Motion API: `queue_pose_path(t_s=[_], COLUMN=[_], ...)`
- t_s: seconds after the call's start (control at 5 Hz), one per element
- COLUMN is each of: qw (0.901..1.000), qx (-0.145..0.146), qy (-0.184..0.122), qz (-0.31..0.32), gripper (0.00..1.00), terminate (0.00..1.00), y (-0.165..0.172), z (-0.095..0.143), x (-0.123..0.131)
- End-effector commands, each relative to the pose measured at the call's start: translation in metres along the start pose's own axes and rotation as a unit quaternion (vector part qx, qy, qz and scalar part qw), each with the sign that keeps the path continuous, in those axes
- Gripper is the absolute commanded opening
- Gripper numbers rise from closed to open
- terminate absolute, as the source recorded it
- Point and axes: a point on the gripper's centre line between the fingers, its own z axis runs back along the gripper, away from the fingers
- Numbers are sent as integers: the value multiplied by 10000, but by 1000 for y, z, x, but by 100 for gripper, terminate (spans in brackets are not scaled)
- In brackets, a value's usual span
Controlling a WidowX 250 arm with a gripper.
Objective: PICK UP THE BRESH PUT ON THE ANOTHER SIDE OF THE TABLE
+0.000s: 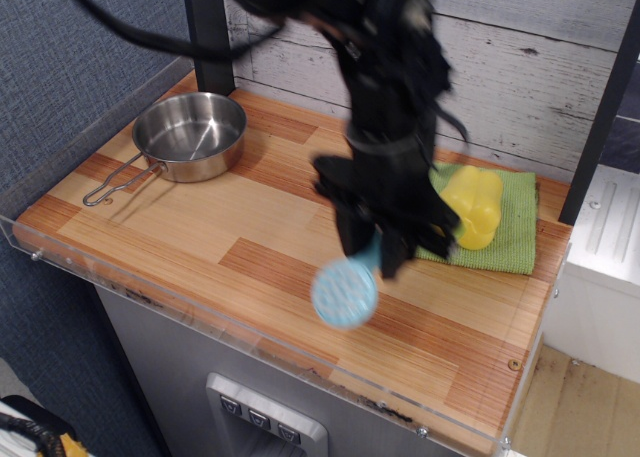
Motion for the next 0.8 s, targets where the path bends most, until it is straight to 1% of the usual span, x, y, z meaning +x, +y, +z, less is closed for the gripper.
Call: queue_pose_path(t_s=[0.0, 0.2, 0.4, 0.6], qw=[9981, 9972, 9956, 9932], qx=[14, 166, 236, 502], qy=[-199, 37, 119, 255], qz=[574, 734, 903, 1023], gripper=[0, 0, 0, 0], terminate=[0, 0, 0, 0], y=[64, 91, 110, 122], z=[18, 9, 0, -8], x=[32, 46, 51, 50])
